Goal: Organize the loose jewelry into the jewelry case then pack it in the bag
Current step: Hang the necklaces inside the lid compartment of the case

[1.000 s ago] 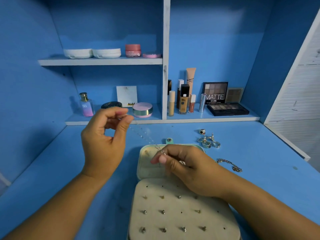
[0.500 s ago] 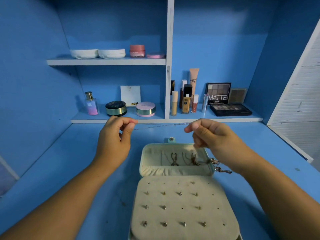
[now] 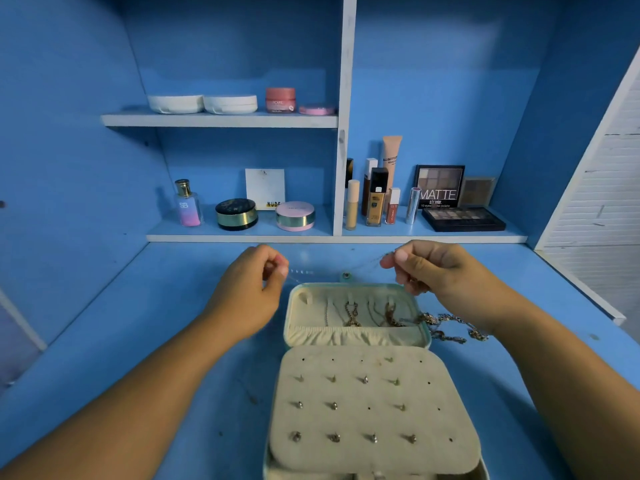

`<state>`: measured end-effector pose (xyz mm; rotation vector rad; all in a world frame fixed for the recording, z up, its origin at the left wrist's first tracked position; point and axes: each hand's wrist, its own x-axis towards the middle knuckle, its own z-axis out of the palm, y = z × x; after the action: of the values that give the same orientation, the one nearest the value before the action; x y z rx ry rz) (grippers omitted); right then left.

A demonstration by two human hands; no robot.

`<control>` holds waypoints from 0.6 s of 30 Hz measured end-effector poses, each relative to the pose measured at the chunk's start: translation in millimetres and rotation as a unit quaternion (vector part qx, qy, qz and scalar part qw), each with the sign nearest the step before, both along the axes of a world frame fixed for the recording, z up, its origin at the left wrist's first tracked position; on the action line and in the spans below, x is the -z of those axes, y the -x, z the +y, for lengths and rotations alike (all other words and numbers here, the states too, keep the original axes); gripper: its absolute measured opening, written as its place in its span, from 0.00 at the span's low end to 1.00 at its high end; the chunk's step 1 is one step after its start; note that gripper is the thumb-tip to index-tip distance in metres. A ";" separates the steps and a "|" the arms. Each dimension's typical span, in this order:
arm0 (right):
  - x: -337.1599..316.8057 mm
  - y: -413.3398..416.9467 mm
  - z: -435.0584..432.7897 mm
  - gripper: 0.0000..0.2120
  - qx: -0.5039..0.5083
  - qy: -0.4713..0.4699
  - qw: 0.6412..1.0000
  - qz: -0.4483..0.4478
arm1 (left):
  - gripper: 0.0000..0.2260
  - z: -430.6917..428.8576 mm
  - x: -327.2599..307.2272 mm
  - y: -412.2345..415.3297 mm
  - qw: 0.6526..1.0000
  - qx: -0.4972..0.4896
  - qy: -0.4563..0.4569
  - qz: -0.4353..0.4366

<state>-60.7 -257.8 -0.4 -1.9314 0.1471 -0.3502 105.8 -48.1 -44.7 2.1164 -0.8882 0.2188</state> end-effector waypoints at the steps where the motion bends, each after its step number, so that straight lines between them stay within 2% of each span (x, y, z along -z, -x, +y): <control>1: -0.3 -0.1 5.9 0.12 -0.015 0.001 1.000 -0.004 | 0.05 0.0 0.7 3.8 1.000 0.017 -0.014 -0.003; 5: 0.8 -2.0 28.7 0.13 -0.054 0.017 0.998 -0.030 | 0.17 -3.2 -6.0 30.1 0.986 0.158 -0.034 0.033; 8: 0.0 -1.0 35.7 0.13 -0.079 0.036 0.995 -0.048 | 0.15 -8.6 -9.9 42.9 0.974 0.221 -0.032 0.025; 14: -1.3 1.0 29.0 0.14 -0.104 0.034 0.993 -0.038 | 0.05 -12.9 -7.9 44.4 0.971 0.224 0.052 0.069; 18: -4.2 4.0 3.8 0.10 -0.045 0.052 0.997 0.019 | 0.07 -14.2 -8.2 45.5 0.965 0.200 0.112 0.127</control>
<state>-64.7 -254.0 3.8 -2.0404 0.0671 -0.2647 60.3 -62.3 -36.5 1.6685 -1.0582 -0.1526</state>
